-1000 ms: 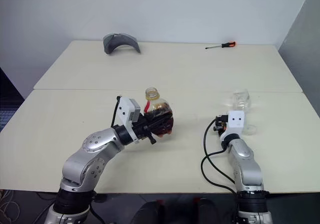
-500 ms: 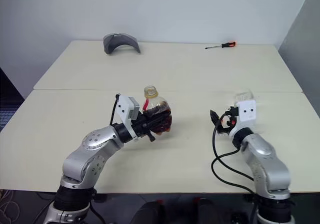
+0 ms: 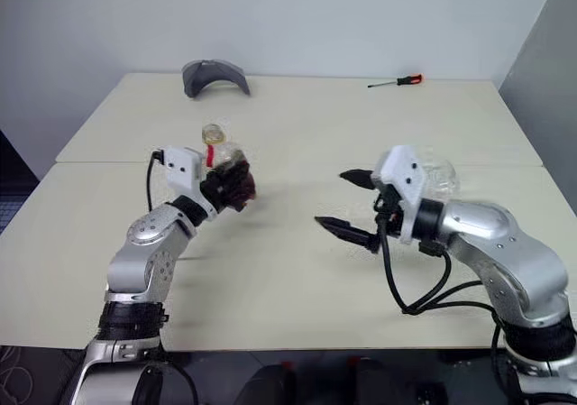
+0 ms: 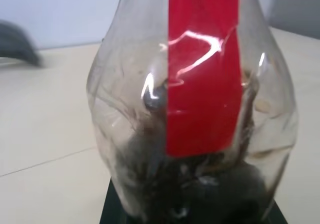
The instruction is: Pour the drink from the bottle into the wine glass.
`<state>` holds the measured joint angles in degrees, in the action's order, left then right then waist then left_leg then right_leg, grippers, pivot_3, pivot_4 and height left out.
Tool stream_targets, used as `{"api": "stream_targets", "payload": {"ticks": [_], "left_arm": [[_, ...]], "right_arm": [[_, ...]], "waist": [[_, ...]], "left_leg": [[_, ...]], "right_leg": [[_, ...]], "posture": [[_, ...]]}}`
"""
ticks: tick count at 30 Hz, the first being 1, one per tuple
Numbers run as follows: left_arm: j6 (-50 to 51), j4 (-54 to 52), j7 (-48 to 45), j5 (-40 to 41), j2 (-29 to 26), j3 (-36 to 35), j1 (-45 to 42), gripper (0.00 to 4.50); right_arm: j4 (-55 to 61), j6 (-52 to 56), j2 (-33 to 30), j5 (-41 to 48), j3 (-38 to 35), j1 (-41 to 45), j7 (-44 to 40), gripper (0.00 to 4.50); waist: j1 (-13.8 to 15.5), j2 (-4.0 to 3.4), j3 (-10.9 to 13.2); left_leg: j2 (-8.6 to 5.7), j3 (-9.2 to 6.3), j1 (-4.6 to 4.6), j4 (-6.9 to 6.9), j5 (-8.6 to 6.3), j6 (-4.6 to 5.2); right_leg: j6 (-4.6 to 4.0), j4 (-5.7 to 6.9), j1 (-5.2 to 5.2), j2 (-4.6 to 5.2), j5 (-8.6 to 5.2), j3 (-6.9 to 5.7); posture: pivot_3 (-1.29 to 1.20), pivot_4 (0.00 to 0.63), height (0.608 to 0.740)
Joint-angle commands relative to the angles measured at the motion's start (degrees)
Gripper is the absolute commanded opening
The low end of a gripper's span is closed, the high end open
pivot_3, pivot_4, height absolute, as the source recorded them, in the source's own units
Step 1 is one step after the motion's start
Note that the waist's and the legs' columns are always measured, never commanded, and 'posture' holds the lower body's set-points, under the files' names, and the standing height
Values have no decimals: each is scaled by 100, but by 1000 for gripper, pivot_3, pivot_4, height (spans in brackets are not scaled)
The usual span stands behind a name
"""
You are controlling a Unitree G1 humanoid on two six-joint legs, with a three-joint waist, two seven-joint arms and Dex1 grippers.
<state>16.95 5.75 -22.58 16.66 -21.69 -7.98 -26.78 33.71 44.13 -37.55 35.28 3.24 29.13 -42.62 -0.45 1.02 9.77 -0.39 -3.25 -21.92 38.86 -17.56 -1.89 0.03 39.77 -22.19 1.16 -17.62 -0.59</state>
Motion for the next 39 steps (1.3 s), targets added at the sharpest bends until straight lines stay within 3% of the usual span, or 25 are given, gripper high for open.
{"api": "stream_targets", "payload": {"ticks": [1, 7, 16, 24, 35, 39], "left_arm": [[-618, 485, 385, -180, -115, -465, -274, 722], [-1532, 1906, 810, -433, -195, -812, -614, 722], [-2446, 3324, 864, -495, -99, -851, -1036, 721], [-2574, 3494, 776, -533, 34, -733, -933, 721], [-2065, 2423, 993, -472, 212, -744, -391, 4310], [-1532, 1442, 1109, -404, 238, -770, 170, 4481]], "right_arm": [[-261, -460, 102, -197, 319, 280, -373, 4500], [-905, -825, 526, -536, 660, 568, -414, 4500], [-1175, -695, 921, -659, 575, 584, -105, 4500], [-1147, -702, 968, -739, 558, 599, 6, 4500], [-1103, -763, 947, -760, 511, 523, 35, 4500], [-1022, -735, 915, -721, 476, 458, 34, 4500]], "waist": [[11, 6, 3], [29, 25, 12], [32, 33, 15], [27, 33, 15], [15, 33, 14], [9, 33, 14]], "left_leg": [[1, -1, -1, 0, 0, -1], [-3, 0, -7, 7, 5, -9], [-2, -3, -10, 7, 14, -25], [-2, -1, -9, 7, 14, -25], [-1, 0, -7, 7, 14, -25], [0, 0, -6, 6, 14, -25]], "right_leg": [[0, 0, 0, 0, 0, -1], [0, -2, -1, 9, 2, -2], [-1, 1, -6, 11, 3, -6], [-1, 8, -8, 11, 3, -5], [-2, 11, -8, 11, 3, -3], [-2, 11, -8, 11, 3, -1]], "posture": [[0, 150, 740], [0, 150, 740], [0, 150, 740], [0, 150, 740], [0, 150, 740], [0, 150, 740]]}}
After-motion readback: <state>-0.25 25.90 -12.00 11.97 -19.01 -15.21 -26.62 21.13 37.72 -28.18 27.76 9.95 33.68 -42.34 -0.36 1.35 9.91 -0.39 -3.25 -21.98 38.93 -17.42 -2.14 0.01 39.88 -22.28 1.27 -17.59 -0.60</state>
